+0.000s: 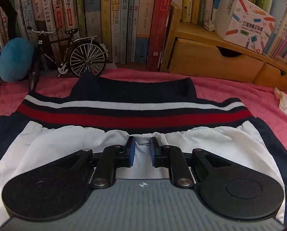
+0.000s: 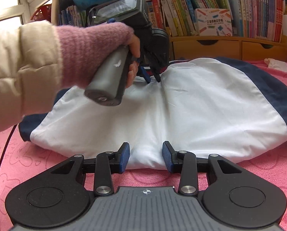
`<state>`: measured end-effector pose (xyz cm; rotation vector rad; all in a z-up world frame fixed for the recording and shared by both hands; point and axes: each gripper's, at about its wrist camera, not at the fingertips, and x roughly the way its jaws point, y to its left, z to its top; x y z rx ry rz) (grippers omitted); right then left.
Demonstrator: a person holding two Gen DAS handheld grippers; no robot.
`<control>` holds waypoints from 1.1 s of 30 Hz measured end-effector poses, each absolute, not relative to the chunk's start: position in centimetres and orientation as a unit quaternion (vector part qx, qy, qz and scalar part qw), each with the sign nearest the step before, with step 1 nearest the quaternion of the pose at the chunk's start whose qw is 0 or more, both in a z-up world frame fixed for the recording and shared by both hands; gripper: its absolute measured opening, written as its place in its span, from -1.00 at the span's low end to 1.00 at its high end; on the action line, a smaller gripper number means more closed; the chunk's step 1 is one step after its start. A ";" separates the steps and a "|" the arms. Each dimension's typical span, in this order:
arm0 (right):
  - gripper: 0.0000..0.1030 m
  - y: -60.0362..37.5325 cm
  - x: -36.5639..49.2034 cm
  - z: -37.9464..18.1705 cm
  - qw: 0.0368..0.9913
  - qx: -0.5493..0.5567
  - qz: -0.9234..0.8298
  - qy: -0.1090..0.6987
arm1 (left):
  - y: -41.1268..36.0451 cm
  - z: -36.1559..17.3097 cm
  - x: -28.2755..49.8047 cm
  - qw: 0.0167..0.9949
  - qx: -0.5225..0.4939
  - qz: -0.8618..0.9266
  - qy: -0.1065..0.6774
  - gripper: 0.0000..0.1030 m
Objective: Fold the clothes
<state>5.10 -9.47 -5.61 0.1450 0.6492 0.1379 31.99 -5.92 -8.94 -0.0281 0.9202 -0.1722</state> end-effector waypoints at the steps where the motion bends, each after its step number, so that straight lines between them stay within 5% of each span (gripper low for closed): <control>1: -0.26 -9.4 5.1 -5.6 0.943 0.068 0.067 0.319 | -5.9 -8.8 32.2 0.890 -0.014 -0.083 0.448 -0.67; 16: -0.25 -9.4 5.2 -5.6 0.943 0.065 0.066 0.319 | -4.7 -7.6 18.4 0.847 0.055 -0.183 0.496 -0.65; 33: -0.25 -9.1 5.5 -5.8 0.944 0.052 0.064 0.320 | -4.4 -10.1 30.1 0.907 0.018 -0.098 0.409 -0.58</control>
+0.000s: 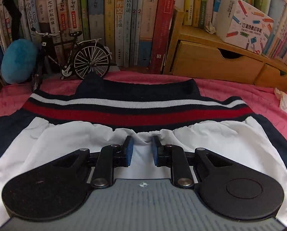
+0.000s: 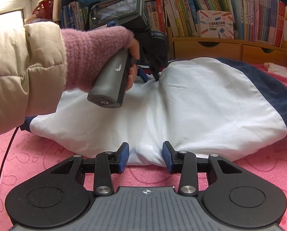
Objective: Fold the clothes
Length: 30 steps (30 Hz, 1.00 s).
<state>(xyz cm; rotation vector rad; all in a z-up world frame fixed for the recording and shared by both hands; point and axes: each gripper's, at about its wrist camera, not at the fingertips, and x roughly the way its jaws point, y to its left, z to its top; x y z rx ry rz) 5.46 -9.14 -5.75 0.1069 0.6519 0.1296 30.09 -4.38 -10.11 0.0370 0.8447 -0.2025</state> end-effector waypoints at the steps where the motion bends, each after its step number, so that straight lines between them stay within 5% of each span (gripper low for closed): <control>1: -0.25 -9.1 5.4 -5.8 0.944 0.050 0.063 0.320 | -3.8 -9.8 29.0 0.910 0.019 -0.101 0.401 -0.58; 7: -0.22 -9.7 5.4 -5.8 0.943 0.068 0.072 0.317 | 4.6 -7.8 17.0 0.942 -0.064 -0.110 0.311 -0.42; 11: -0.23 -15.3 3.1 -6.0 0.925 0.218 0.084 0.299 | 11.5 -6.8 9.5 0.941 -0.182 -0.057 0.280 0.02; 15: -0.17 -23.5 -0.8 -6.1 0.904 0.340 -0.009 0.257 | 18.4 -7.8 4.0 0.913 -0.303 -0.001 0.273 0.07; 19: -0.06 -29.4 -1.7 -6.8 0.884 0.395 -0.076 0.239 | 20.2 -10.7 5.0 0.873 -0.385 0.004 0.300 0.13; 27: 0.39 -32.5 1.2 -7.5 0.882 0.402 -0.039 0.241 | 18.9 -11.8 9.7 0.884 -0.400 0.014 0.241 0.88; 30: 0.50 -32.3 2.8 -7.4 0.892 0.379 -0.023 0.245 | 17.9 -11.5 10.7 0.903 -0.360 0.019 0.234 0.99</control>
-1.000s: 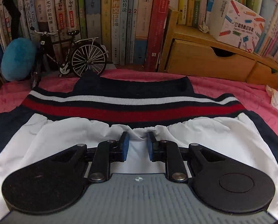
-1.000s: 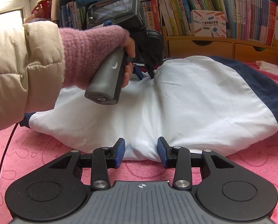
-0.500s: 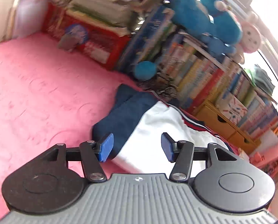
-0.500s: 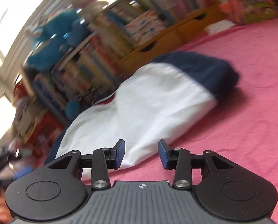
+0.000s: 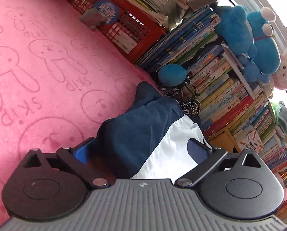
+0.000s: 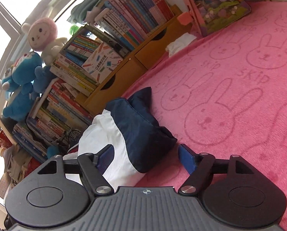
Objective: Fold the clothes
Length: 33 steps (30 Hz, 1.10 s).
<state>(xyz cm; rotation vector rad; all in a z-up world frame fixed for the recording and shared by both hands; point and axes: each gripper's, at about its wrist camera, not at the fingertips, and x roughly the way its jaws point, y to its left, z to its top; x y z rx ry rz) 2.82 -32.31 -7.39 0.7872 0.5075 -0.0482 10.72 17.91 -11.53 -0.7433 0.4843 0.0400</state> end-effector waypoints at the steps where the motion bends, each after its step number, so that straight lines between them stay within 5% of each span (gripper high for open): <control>1: 0.51 -32.1 3.4 -7.4 0.895 0.373 -0.020 0.245 | 17.4 -11.4 11.0 0.911 -0.339 0.023 0.235 0.99; 2: 0.56 -31.9 4.1 -7.4 0.898 0.365 -0.016 0.245 | 16.9 -11.3 11.2 0.919 -0.314 0.031 0.237 0.92; 5: 0.55 -30.8 6.2 -7.3 0.910 0.329 -0.013 0.250 | 15.6 -11.3 11.5 0.932 -0.257 0.076 0.242 -0.11; 7: -0.07 -30.1 7.5 -7.2 0.913 0.308 -0.023 0.265 | 16.1 -11.6 11.4 0.923 -0.290 0.061 0.244 -0.64; 9: -0.69 -30.0 8.7 -7.2 0.905 0.311 -0.015 0.290 | 16.6 -11.3 11.1 0.914 -0.320 0.051 0.244 -0.74; 19: -0.77 -30.3 1.4 1.4 0.951 0.210 0.036 0.226 | 16.1 -3.1 2.1 0.934 -0.306 -0.031 0.185 -0.78; 22: -0.77 -31.8 -3.2 1.1 0.948 0.217 0.037 0.231 | 16.6 -4.6 -1.8 0.931 -0.292 -0.030 0.216 -0.75; 26: -0.70 -33.4 -8.4 -2.4 0.938 0.233 0.037 0.254 | 17.2 -7.6 -5.9 0.928 -0.252 -0.007 0.273 -0.41; 28: -0.58 -33.5 -9.5 -4.3 0.936 0.223 0.015 0.272 | 17.4 -8.7 -7.0 0.931 -0.214 0.023 0.293 -0.15; 30: -0.21 -33.1 -10.5 -5.8 0.941 0.186 -0.031 0.280 | 17.7 -8.3 -8.1 0.943 -0.175 0.046 0.278 0.23; 33: 0.31 -31.2 -12.3 -5.8 0.963 0.073 -0.109 0.236 | 16.5 -6.3 -9.4 0.964 -0.056 0.114 0.233 0.27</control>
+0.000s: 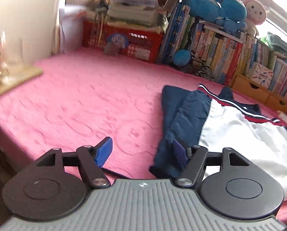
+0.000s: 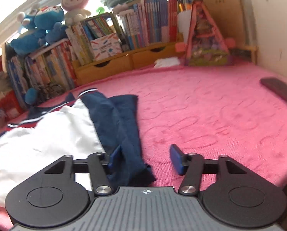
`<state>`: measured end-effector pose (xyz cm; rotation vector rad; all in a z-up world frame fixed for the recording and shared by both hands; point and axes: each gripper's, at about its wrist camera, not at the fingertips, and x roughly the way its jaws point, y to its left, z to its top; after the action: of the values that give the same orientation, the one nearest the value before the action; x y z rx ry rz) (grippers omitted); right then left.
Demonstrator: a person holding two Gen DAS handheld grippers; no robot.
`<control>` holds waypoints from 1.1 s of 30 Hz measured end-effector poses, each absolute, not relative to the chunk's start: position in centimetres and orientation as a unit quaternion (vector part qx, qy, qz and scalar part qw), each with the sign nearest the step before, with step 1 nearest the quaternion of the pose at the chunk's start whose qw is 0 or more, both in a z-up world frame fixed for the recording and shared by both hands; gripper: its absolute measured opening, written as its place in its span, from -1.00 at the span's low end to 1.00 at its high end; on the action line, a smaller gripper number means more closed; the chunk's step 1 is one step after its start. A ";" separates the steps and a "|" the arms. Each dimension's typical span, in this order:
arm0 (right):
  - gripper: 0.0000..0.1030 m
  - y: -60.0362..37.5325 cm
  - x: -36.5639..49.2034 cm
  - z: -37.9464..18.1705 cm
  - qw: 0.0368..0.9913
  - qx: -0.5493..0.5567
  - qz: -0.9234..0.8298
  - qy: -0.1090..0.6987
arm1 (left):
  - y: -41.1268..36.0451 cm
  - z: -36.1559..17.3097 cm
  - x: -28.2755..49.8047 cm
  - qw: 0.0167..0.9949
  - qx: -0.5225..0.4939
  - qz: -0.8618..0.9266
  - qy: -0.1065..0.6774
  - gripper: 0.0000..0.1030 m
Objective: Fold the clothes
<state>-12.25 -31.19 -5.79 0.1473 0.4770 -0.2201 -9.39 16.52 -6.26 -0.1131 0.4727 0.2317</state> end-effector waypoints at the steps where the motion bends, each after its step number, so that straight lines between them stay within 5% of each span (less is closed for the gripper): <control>1: 0.32 -30.0 -12.9 -5.5 0.969 0.020 -0.130 0.211 | 15.5 -5.5 -9.7 0.968 -0.004 0.137 0.212 0.26; 3: 0.34 -27.0 -13.8 -4.8 0.973 -0.071 -0.147 0.162 | 12.8 -4.1 -10.0 0.975 0.073 0.131 0.161 0.26; 7: 0.34 -21.9 -14.3 -4.2 0.988 -0.098 -0.074 0.090 | 7.4 -3.5 -8.7 0.991 0.055 0.022 0.120 0.26; 13: 0.33 -15.9 -11.9 -6.2 0.989 -0.027 0.091 0.114 | 2.3 -8.2 -4.6 0.980 0.059 -0.021 0.187 0.29; 18: 0.30 -15.8 -10.4 -8.2 0.982 -0.019 0.083 0.171 | 4.7 -10.1 -4.8 0.973 0.037 -0.009 0.227 0.59; 29: 0.40 -20.2 -10.8 -9.5 0.974 -0.119 -0.080 0.177 | 9.9 -9.8 -6.5 0.966 0.099 0.090 0.222 0.63; 33: 0.53 -22.7 -10.6 -9.9 0.966 -0.140 -0.125 0.177 | 14.5 -9.7 -6.6 0.963 0.040 0.115 0.240 0.93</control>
<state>-10.63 -22.67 -9.94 -0.2823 0.3586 -0.2529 -6.62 14.47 -9.69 0.0818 0.4851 0.2331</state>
